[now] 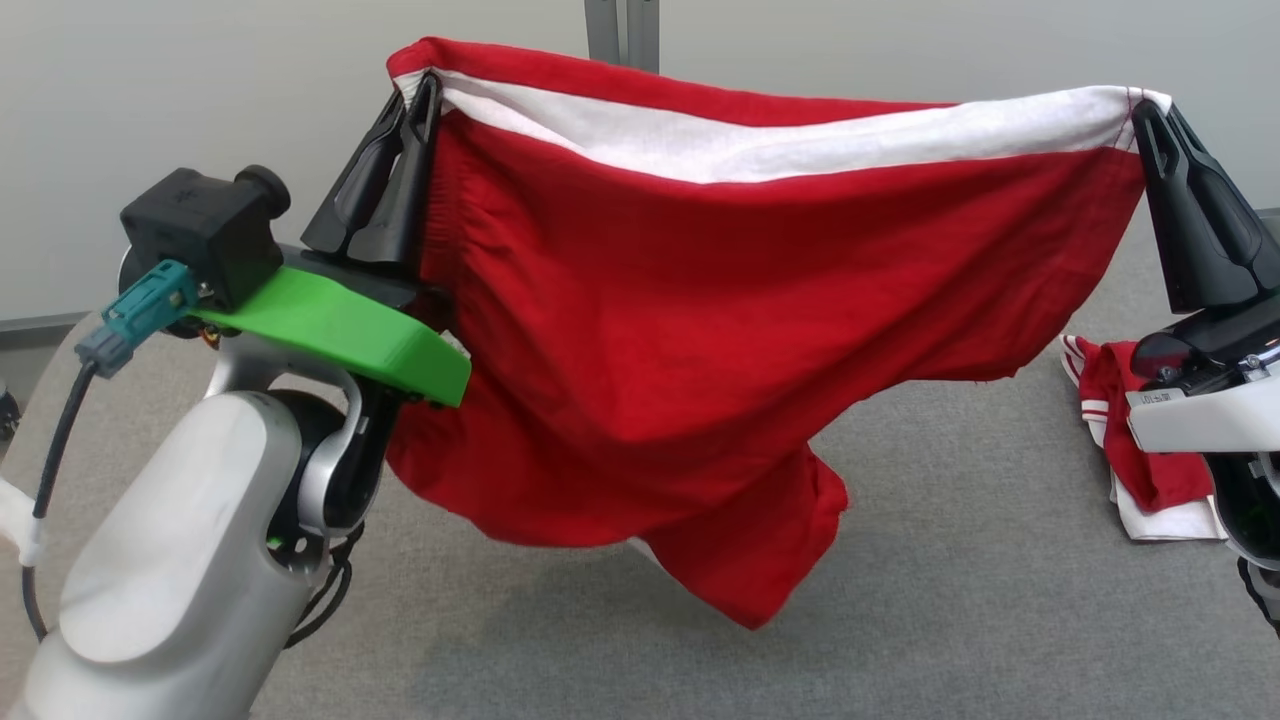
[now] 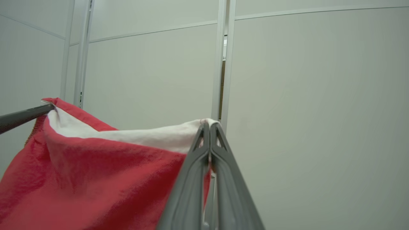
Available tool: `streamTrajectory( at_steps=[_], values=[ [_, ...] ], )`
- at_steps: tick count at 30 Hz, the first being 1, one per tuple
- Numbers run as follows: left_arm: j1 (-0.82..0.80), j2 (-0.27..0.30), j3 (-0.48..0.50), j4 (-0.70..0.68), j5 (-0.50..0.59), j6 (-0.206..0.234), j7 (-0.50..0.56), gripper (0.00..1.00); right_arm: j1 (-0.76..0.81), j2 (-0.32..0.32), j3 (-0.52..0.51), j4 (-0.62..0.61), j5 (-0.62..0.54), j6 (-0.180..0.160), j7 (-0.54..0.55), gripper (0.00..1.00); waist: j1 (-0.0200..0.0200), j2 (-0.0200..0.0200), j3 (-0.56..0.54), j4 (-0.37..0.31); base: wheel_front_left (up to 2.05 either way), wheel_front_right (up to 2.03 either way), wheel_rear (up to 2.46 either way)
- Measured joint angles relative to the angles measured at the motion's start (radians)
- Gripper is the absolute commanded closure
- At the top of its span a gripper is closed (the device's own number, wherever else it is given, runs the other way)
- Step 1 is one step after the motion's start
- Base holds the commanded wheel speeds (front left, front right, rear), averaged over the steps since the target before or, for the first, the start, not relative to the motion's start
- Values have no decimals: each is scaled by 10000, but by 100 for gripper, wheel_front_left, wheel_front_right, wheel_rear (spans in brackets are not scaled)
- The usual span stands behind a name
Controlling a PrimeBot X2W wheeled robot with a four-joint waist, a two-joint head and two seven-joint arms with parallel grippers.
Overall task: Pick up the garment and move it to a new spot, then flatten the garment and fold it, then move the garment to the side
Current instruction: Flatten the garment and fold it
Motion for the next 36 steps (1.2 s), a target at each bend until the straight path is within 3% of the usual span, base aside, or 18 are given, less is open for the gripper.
streamTrajectory(
  at_steps=[6,10,15,22,25,31,36],
  values=[
    [-341,115,-100,188,109,201,725,100,-467,-125,-48,59,272,0,495,100,0,0,524,-48,0,0,0],
    [-1694,-414,-36,1170,-61,173,1081,100,-2104,-686,351,886,848,0,362,100,0,0,1209,-76,0,0,0],
    [-4119,-1030,109,3459,94,-35,1221,100,-5207,-1246,1862,2957,1043,2,-282,100,0,0,2405,-171,0,0,0],
    [-7710,-2050,560,7049,616,-13,-198,100,-9723,-1133,3572,6569,1018,8,-1055,100,3,0,4196,-383,0,0,0],
    [-8802,-2554,1072,8228,468,31,-1392,100,-10950,-1089,4090,7530,100,12,-1156,100,3,0,4877,-482,0,0,0],
    [-8948,-3016,1569,9885,222,-581,-2303,100,-10913,-422,3795,7781,-426,12,-1183,100,4,0,5902,-631,0,0,0],
    [-7642,-3241,2071,9618,591,-974,-2332,100,-9502,-174,3981,8000,-403,10,-1183,100,3,0,6239,-632,0,0,0]
  ],
)
